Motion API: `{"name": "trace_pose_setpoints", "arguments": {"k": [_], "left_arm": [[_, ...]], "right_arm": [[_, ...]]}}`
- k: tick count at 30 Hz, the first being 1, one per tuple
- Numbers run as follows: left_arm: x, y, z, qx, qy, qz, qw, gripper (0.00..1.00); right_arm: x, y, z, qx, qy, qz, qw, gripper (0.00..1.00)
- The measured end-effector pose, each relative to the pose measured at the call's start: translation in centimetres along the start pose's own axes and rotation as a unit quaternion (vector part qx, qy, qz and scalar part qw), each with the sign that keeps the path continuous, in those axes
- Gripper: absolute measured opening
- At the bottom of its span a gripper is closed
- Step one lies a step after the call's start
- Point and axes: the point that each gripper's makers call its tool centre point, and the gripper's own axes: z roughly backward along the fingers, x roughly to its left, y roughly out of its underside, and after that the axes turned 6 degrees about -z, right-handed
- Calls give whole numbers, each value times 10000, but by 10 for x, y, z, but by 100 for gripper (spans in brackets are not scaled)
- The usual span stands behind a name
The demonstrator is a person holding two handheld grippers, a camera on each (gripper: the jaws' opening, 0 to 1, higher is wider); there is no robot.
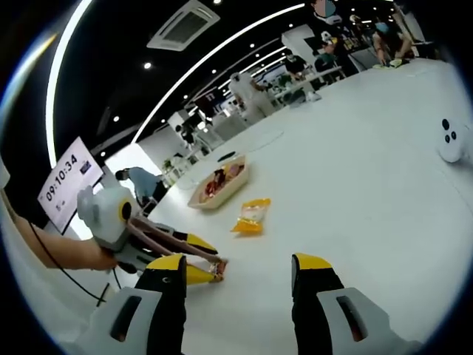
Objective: Place the target food into the container with the food tongs after gripping and lifting it, then release it inside without dropping or visibly crushing the food.
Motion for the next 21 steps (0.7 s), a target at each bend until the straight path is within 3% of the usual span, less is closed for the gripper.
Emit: {"name": "trace_pose_setpoints", "arguments": {"k": [11, 17, 21], "left_arm": [[1, -2, -5, 105, 51, 171, 9998, 16], [5, -4, -3, 82, 22, 1093, 9940, 16], [5, -4, 0, 80, -7, 1012, 9948, 16]], "right_arm": [[-2, 2, -1, 46, 4, -28, 10000, 57], [-1, 1, 1, 10, 16, -30, 10000, 57], [-3, 0, 3, -35, 45, -45, 10000, 57]]}}
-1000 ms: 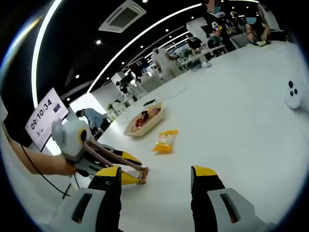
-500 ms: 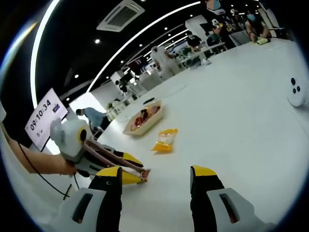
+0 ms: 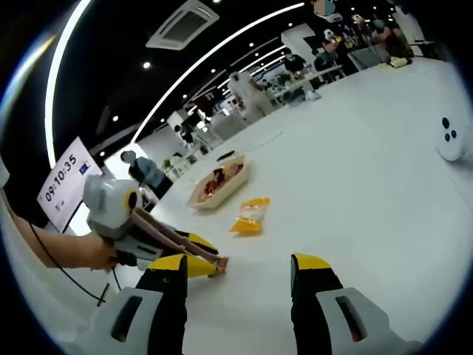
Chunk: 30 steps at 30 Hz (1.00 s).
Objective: Place the target food into the container with the food tongs after gripping and lifting it, then release it inside without dropping or visibly crushing the food.
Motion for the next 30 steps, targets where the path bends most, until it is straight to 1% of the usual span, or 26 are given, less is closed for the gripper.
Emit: {"name": "trace_pose_setpoints", "arguments": {"k": [3, 5, 7, 8, 10, 13, 18, 24, 25, 26, 30], "left_arm": [[0, -3, 5, -92, -23, 141, 9999, 16], [2, -4, 8, -150, -94, 195, 9997, 16], [3, -4, 11, -197, -151, 336, 9991, 16], [5, -6, 13, -256, -184, 360, 9989, 16], [8, -6, 16, -272, -244, 383, 9986, 16], [15, -10, 24, -374, -379, 481, 9974, 16], [27, -10, 33, -464, -544, 614, 9956, 16], [36, -17, 46, -574, -729, 636, 9937, 17], [38, -18, 47, -575, -776, 569, 9937, 17], [40, -18, 49, -464, -843, 235, 9951, 17], [41, -26, 54, -591, -869, 343, 9939, 17]], "right_arm": [[-2, -2, 1, -36, 22, -21, 10000, 57], [-3, -3, 1, -60, 31, -31, 10000, 57], [-3, -4, 1, -73, 24, -33, 10000, 57], [-3, -4, 1, -73, 13, -48, 10000, 57], [-3, -4, 1, -68, 9, -32, 10000, 57], [-1, -4, -1, -53, -25, -16, 10000, 57], [0, -4, -2, -39, -58, 10, 10000, 57], [-2, -5, 0, -72, -39, -41, 10000, 56], [-3, -5, 1, -89, -34, -69, 9999, 56], [-3, -6, 1, -96, -26, -73, 9999, 56], [-3, -6, 2, -124, -12, -112, 9999, 56]]}}
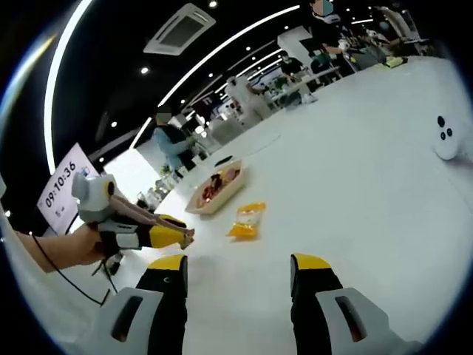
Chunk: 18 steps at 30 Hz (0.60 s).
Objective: Place the target food into the container with the food tongs after gripping and lifting it, then release it inside without dropping or visibly crushing the food.
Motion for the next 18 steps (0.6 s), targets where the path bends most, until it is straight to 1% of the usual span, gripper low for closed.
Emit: {"name": "trace_pose_setpoints", "arguments": {"k": [4, 8, 9, 12, 16, 18], "left_arm": [[6, -10, 5, -107, -83, -37, 9999, 17], [16, -18, 10, -93, -261, -379, 9989, 17], [20, -23, 13, -149, -285, -328, 9989, 17], [30, -31, 16, -255, -387, -262, 9986, 17], [40, -36, 20, -331, -496, -241, 9979, 17], [45, -35, 19, -311, -508, -134, 9981, 17]], "right_arm": [[2, 1, -1, 14, -24, 24, 10000, 56], [3, 1, -1, 9, -39, 48, 10000, 56], [4, 1, -1, 8, -38, 44, 10000, 56], [5, 1, 0, 5, -42, 65, 10000, 56], [5, 1, 0, 12, -42, 85, 10000, 56], [8, 1, 2, -37, -105, 118, 9999, 56]]}}
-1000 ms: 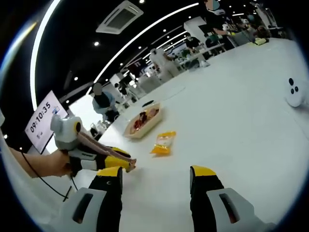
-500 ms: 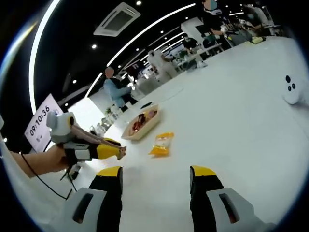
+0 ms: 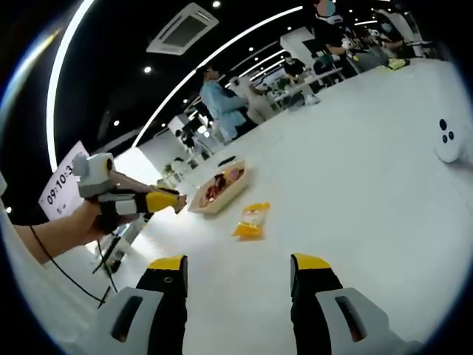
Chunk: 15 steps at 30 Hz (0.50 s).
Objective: Place the target food into the container with the food tongs after gripping and lifting it, then release it inside without dropping or visibly crushing the food.
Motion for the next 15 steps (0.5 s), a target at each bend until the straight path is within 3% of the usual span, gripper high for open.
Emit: {"name": "trace_pose_setpoints", "arguments": {"k": [4, 8, 15], "left_arm": [[11, -3, -3, -45, -80, 315, 9995, 17], [22, -9, -5, -99, -169, 302, 9994, 17], [41, -18, -1, -297, -364, 458, 9978, 17]], "right_arm": [[-1, 0, 4, -26, -2, -46, 10000, 57], [-3, -5, 3, 5, -7, -34, 10000, 58], [12, -13, -6, 126, -183, 224, 9995, 59]]}}
